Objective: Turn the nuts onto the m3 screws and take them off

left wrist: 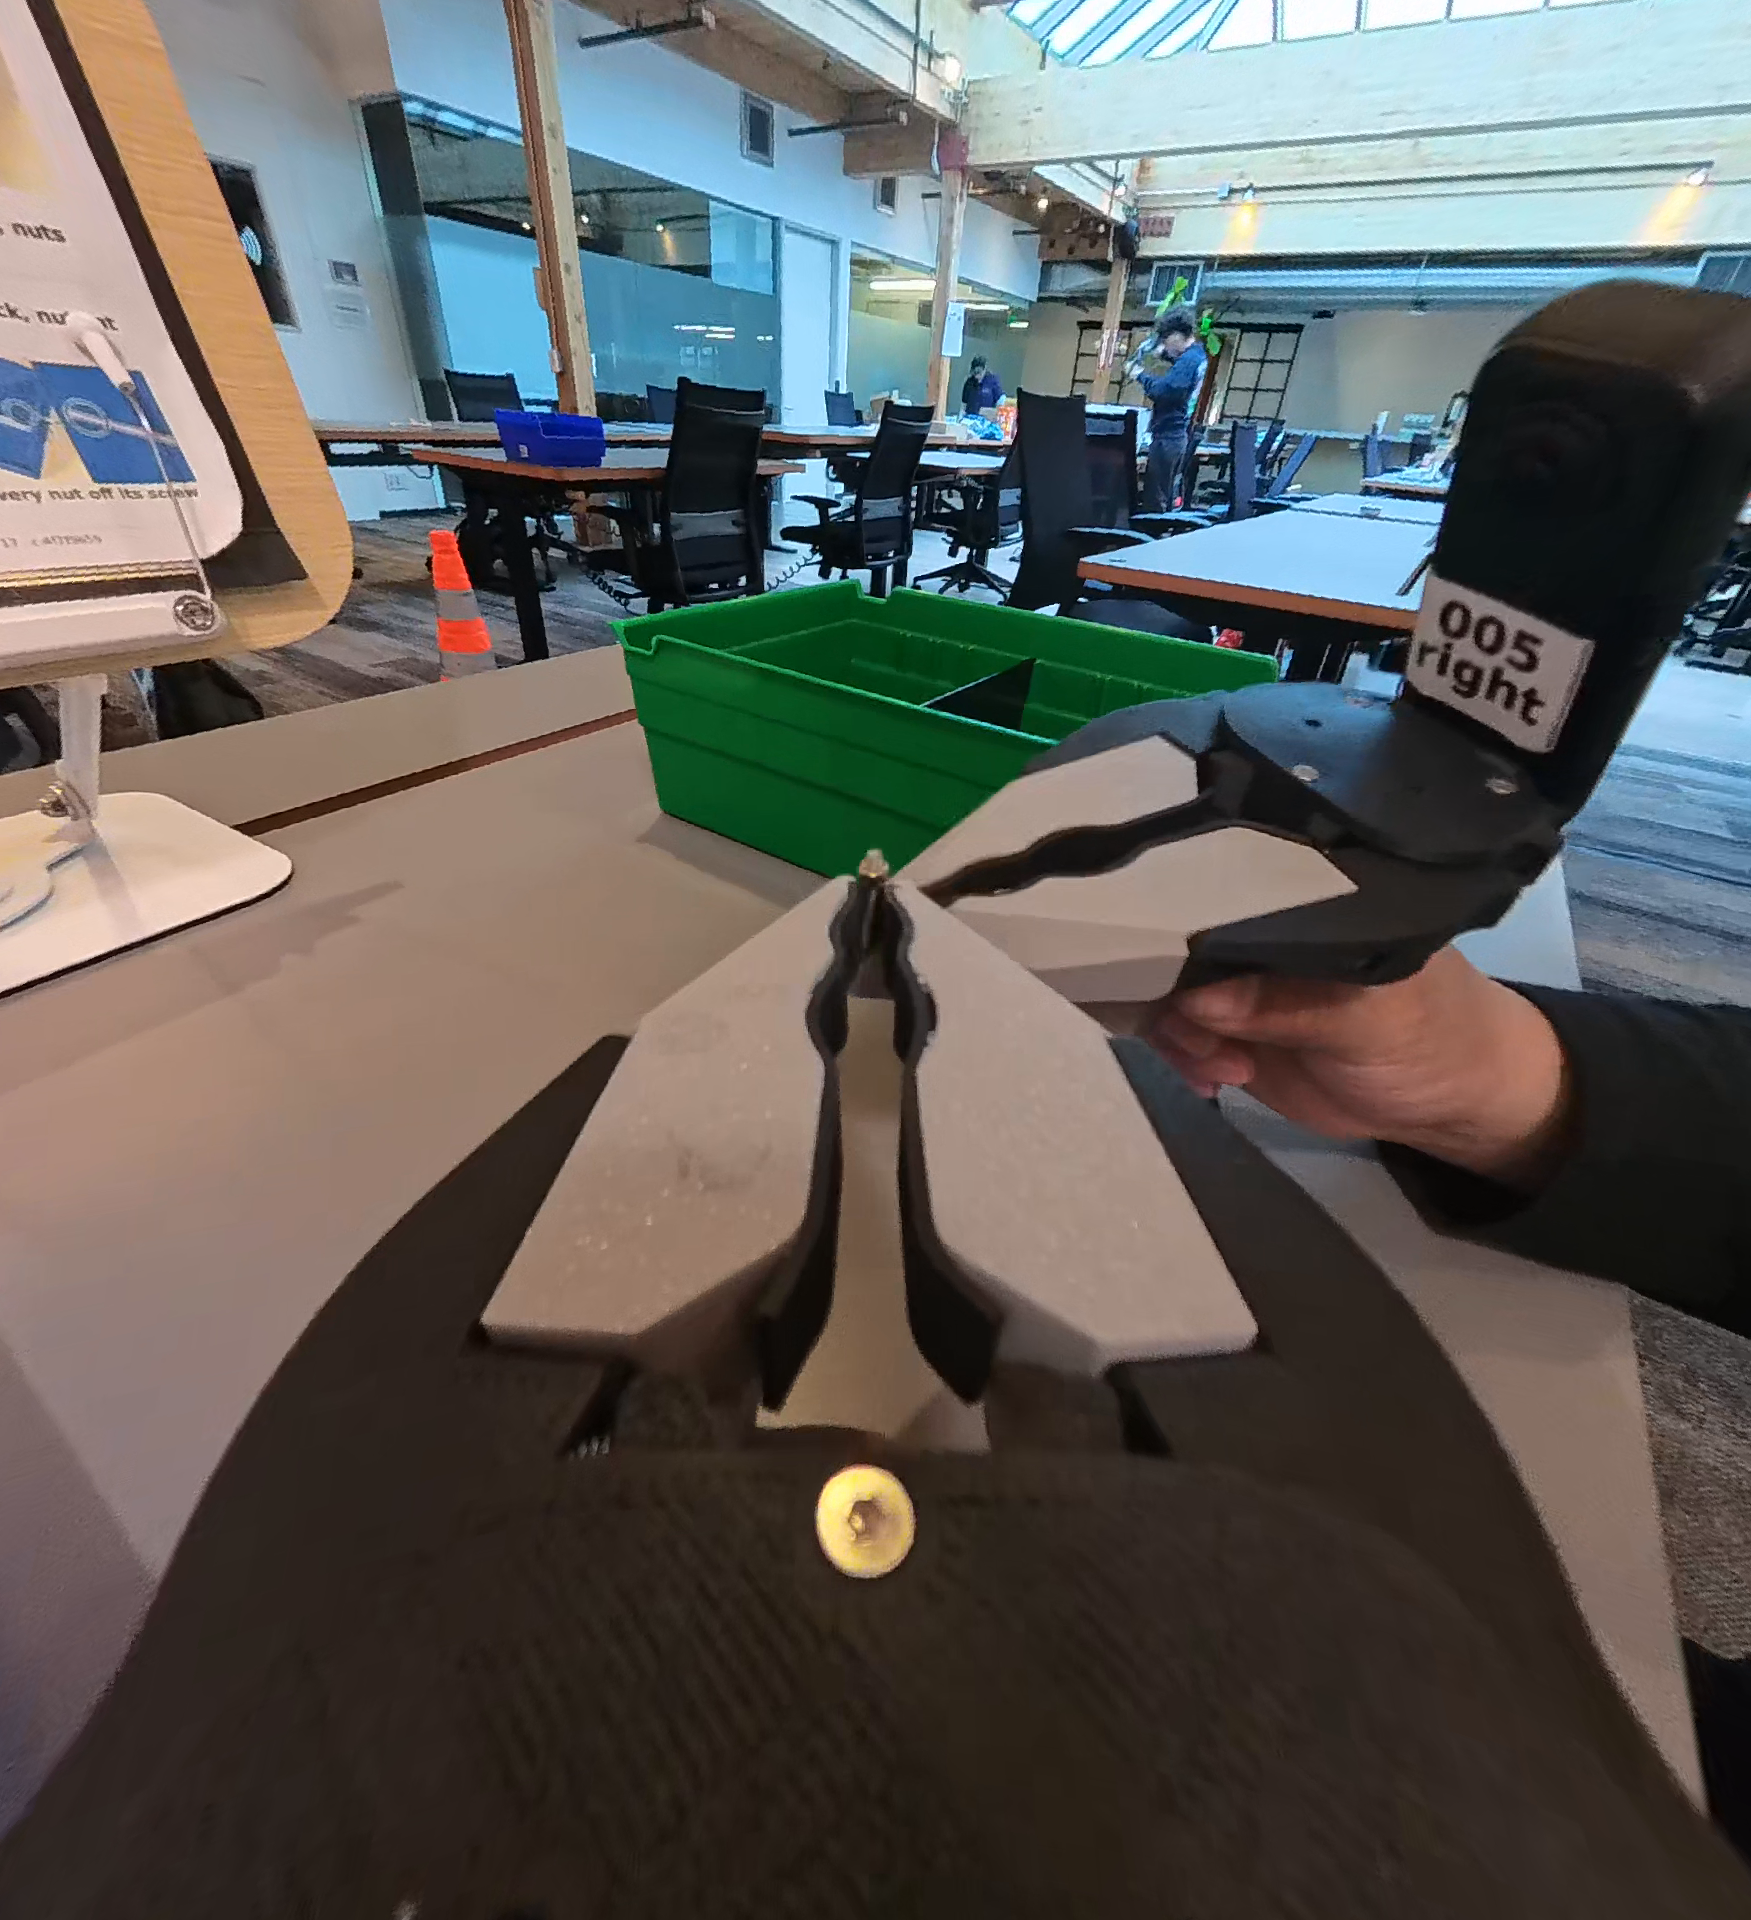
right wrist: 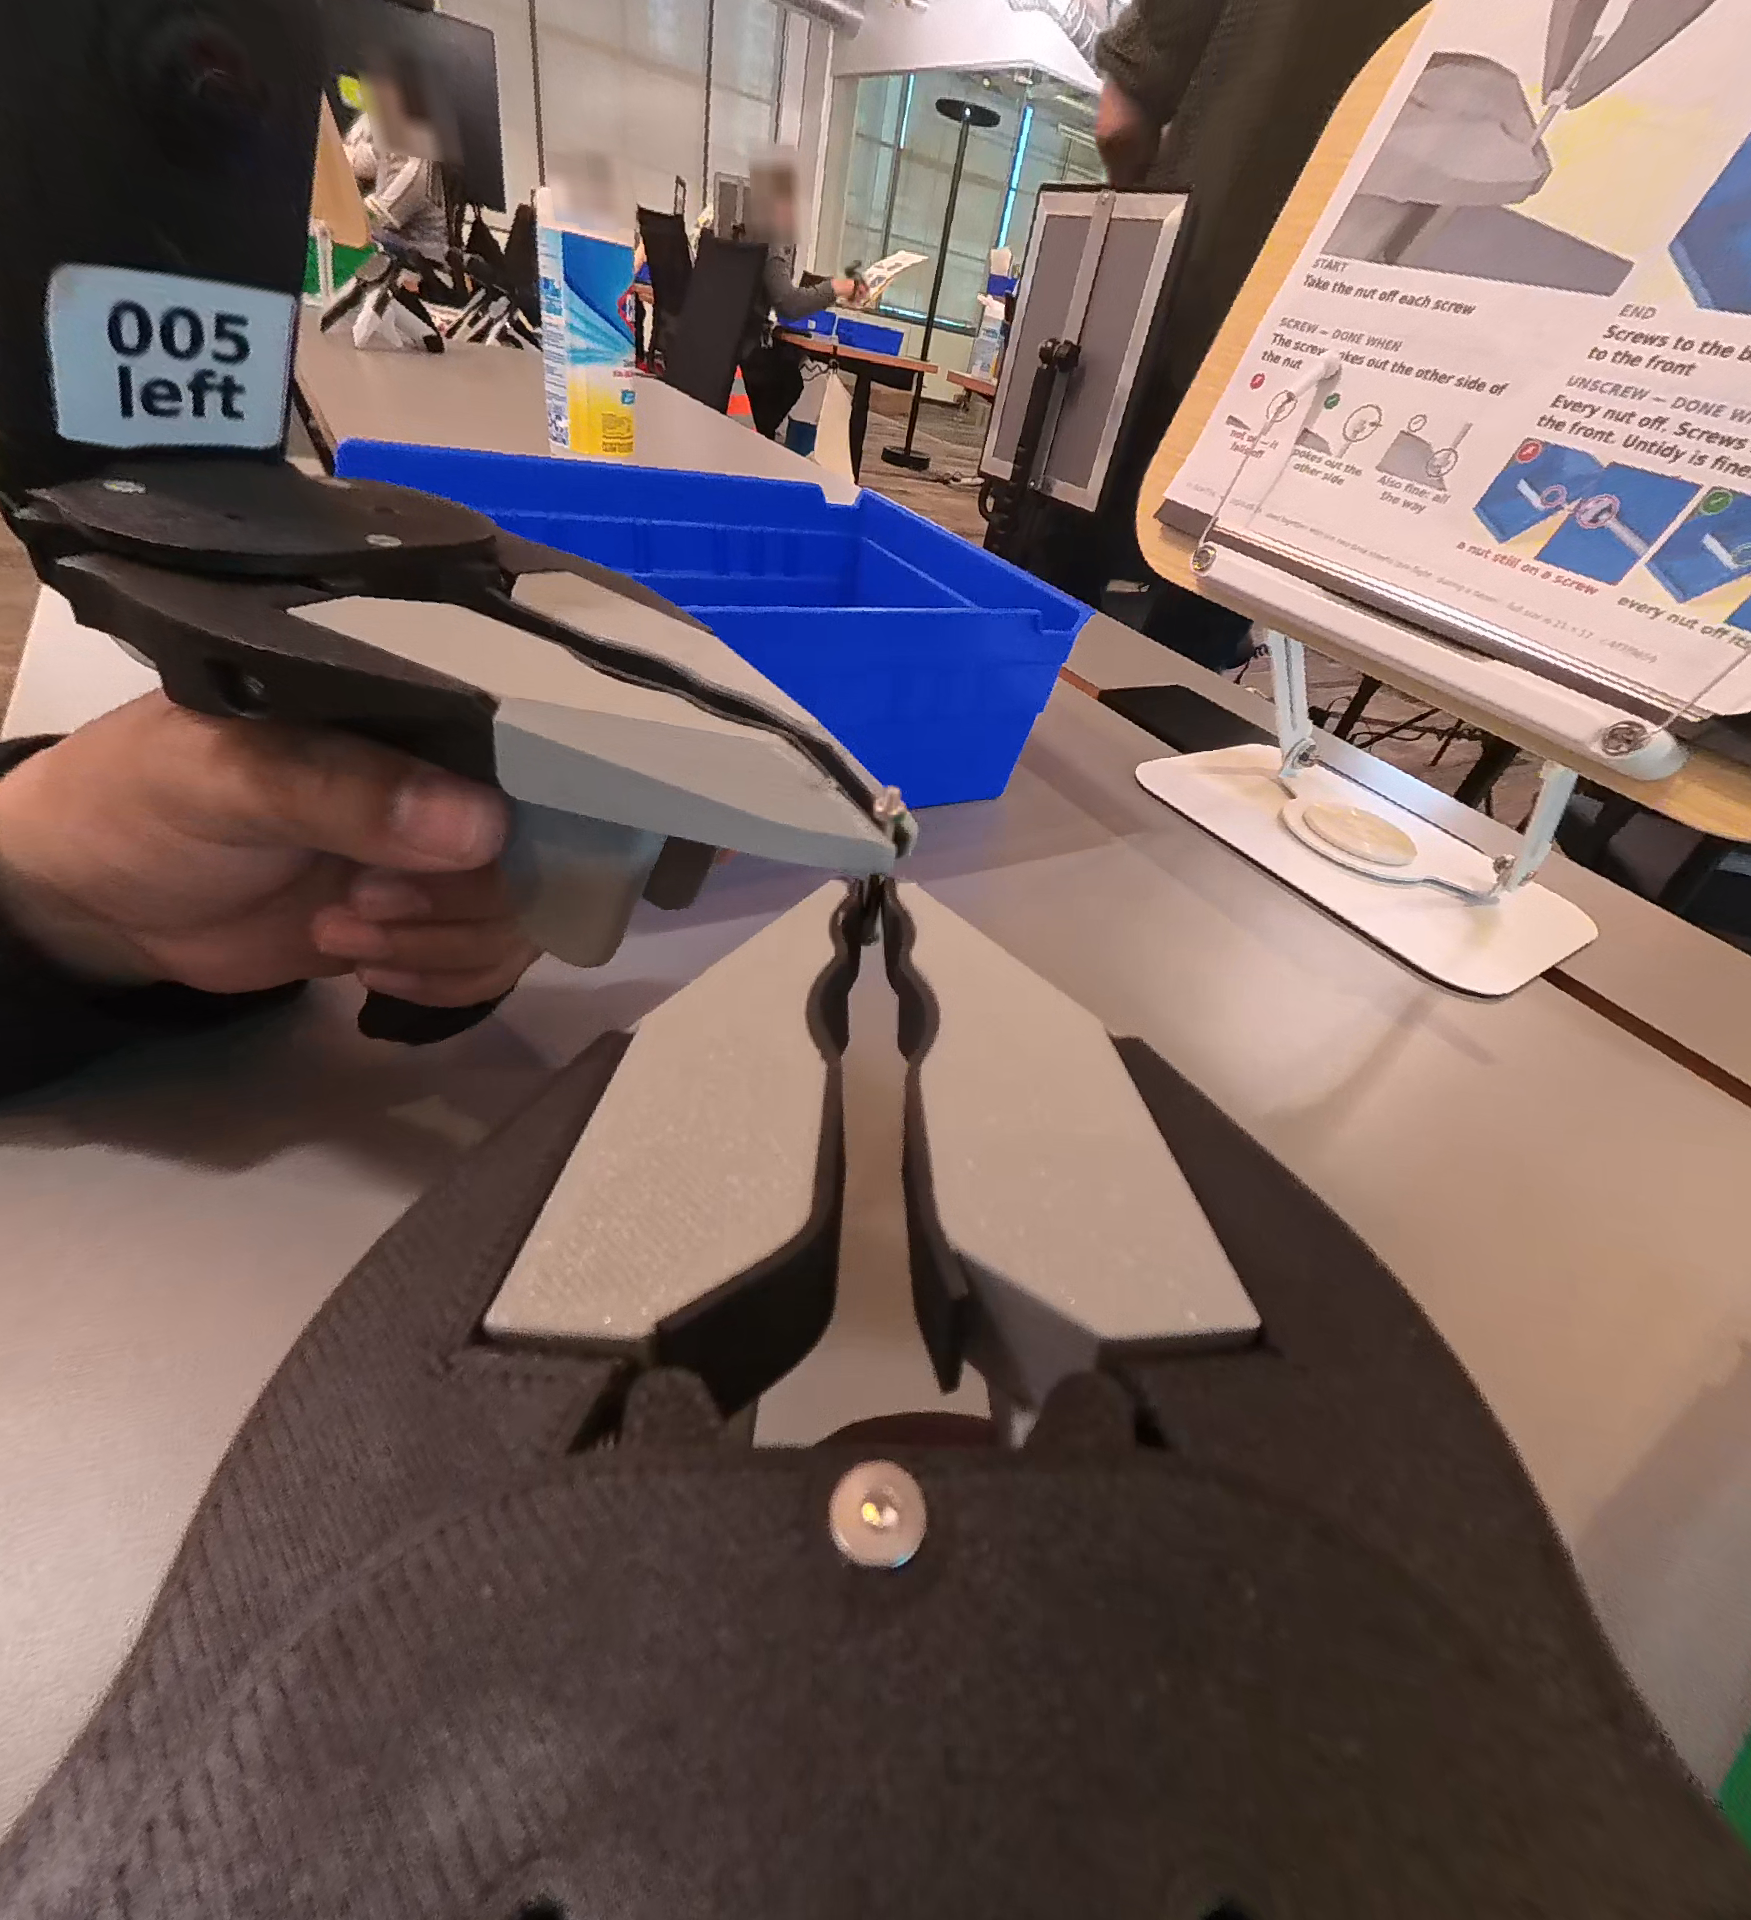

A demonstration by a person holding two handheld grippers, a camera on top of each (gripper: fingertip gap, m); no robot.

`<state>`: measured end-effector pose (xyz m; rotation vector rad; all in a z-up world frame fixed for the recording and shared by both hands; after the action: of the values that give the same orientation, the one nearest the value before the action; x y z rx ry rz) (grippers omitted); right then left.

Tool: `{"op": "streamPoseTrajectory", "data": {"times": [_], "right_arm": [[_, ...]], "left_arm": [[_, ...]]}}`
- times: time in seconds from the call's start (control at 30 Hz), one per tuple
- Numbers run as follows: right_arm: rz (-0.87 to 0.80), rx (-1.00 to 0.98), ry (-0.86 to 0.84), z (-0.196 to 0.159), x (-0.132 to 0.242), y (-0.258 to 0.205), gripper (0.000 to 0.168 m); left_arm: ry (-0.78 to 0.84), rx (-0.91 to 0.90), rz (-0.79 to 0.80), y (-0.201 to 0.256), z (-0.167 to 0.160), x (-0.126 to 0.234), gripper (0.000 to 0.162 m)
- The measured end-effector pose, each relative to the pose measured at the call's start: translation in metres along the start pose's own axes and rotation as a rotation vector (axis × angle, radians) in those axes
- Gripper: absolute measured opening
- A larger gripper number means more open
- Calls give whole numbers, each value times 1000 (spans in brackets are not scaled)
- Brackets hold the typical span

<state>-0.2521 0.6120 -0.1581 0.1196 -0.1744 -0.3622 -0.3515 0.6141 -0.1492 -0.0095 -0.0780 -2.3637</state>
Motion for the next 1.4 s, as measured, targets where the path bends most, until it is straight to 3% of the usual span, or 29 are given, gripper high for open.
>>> {"op": "streamPoseTrajectory", "data": {"times": [0.17,0.37,0.73,0.87,1.4], "right_arm": [[15,-44,-14,-4,1,4,10],[28,-79,116,7,16,10,9],[154,-322,163,-1,11,17,14],[176,-333,142,-4,8,15,0],[134,-313,101,-6,8,16,0]], "left_arm": [[-7,-10,45,-6,0,0,1],[-44,-17,34,-5,-5,-1,1],[-77,-153,46,7,-12,-5,0],[-96,-176,63,7,-15,-7,1],[-144,-172,81,7,-22,-11,6]]}}
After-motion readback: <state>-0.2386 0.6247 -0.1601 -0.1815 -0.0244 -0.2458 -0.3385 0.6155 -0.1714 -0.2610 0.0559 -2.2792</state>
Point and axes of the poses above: each gripper's, where its closed fingertips meet, x back along the fingers, z out of its top, y = z × x across the jaws, the point moved 7 cm from there along x, back along the fingers, and after that the axes turned 15 degrees about z, right-handed, at the moved point
